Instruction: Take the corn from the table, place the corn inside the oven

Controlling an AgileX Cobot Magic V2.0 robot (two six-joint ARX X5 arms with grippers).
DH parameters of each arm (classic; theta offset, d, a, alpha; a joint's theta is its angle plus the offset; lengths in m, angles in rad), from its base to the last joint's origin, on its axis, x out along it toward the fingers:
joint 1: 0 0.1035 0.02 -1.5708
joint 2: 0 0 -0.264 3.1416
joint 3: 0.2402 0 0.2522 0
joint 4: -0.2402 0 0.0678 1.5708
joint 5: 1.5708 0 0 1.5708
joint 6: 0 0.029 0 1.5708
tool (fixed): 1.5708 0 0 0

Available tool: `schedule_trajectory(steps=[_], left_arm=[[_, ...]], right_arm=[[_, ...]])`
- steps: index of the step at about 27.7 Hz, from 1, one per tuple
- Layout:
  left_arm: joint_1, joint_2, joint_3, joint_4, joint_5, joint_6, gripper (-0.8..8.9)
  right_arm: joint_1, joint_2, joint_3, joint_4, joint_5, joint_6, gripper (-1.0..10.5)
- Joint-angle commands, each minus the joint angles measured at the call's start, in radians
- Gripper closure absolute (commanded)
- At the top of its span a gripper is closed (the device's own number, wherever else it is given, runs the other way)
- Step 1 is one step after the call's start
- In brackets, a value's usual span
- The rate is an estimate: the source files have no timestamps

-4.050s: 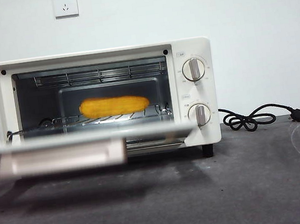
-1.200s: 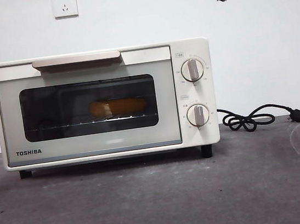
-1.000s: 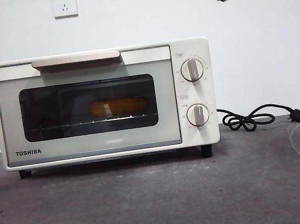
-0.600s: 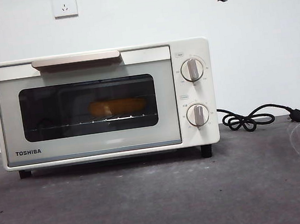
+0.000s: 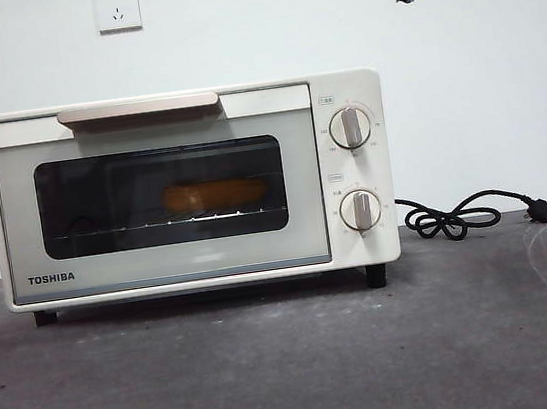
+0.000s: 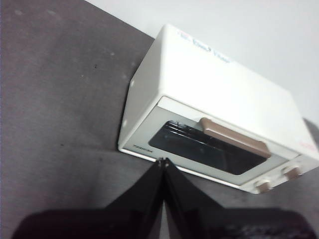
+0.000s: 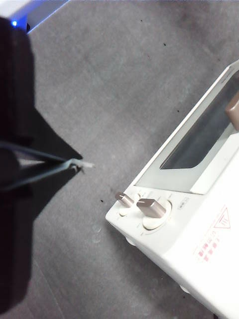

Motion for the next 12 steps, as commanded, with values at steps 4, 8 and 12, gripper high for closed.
schedule_trajectory(steps=[4, 8, 12], left_arm=[[-0.138, -0.057, -0.01, 0.151, -0.214, 0.014, 8.18], [-0.215, -0.116, -0.066, 0.37, -0.254, 0.024, 8.17], [-0.251, -0.187, -0.211, 0.611, -0.263, 0.055, 8.17]], right_arm=[[-0.001, 0.005, 0.002, 0.006, 0.009, -0.003, 9.6], [-0.001, 0.005, 0.002, 0.006, 0.009, -0.003, 9.6], [0.0, 0.005, 0.002, 0.006, 0.009, -0.003, 9.6]])
